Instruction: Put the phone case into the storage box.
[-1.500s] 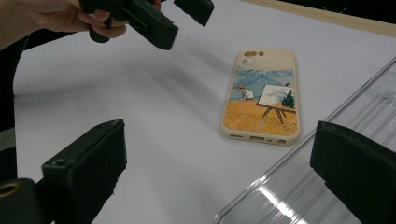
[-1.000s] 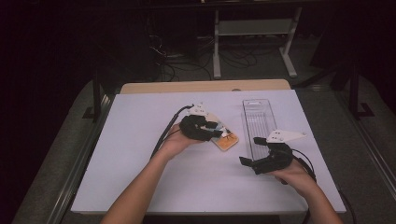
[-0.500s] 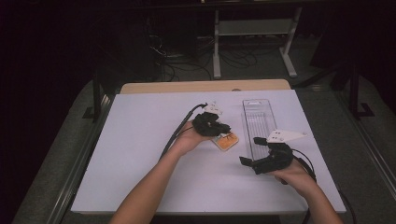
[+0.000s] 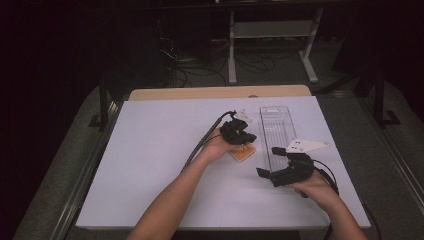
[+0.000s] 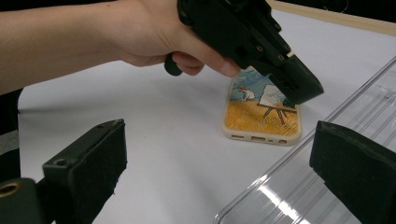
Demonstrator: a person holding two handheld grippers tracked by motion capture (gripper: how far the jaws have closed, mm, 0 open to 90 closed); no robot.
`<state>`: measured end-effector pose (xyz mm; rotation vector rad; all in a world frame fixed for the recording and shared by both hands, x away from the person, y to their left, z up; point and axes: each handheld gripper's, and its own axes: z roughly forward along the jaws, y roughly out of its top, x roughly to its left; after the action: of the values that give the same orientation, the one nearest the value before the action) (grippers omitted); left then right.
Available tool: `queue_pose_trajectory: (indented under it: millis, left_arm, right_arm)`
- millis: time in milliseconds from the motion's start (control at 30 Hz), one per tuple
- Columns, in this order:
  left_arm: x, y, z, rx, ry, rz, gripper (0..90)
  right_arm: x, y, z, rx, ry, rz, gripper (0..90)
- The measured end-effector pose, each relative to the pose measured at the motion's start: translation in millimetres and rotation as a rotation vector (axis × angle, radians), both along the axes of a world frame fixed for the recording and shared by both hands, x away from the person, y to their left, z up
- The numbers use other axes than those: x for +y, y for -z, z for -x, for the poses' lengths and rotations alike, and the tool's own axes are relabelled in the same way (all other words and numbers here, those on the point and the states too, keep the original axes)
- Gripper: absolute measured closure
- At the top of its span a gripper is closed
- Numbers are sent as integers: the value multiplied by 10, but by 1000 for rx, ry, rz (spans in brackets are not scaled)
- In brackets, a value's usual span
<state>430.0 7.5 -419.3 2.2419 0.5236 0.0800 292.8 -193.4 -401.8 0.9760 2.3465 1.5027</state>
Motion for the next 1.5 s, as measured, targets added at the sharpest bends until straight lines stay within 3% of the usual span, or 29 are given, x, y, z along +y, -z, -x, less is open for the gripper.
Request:
queue_pose_trajectory:
  millis: [133,167,200,367,433,567,767,1333,1500]
  left_arm:
    - [-57,37,-45,7,0,-33,900]
    - [-82,61,-43,14,-14,-14,900]
    - [-82,66,-57,7,-4,-42,900]
    - [-158,138,-62,29,-22,-60,900]
    - [-185,159,-54,39,-34,-48,900]
    - [-245,206,-46,37,-32,-88,900]
    - [-274,240,-28,45,-31,-101,900]
    - [-192,186,86,48,-4,-184,900]
    - [-111,181,151,59,-8,-185,900]
  right_arm:
    - [-2,0,0,-1,-2,0,33]
    - [-2,0,-1,-1,-2,0,33]
    - [-2,0,0,-1,-2,0,33]
    - [-2,0,-1,1,0,-3,33]
    - [-2,0,-1,1,-1,-3,33]
    - [-3,0,-1,2,0,-4,33]
    - [-6,0,-3,2,-1,-4,32]
    - [-7,-1,-4,3,-2,-4,33]
    - [-6,0,-5,1,-2,-3,32]
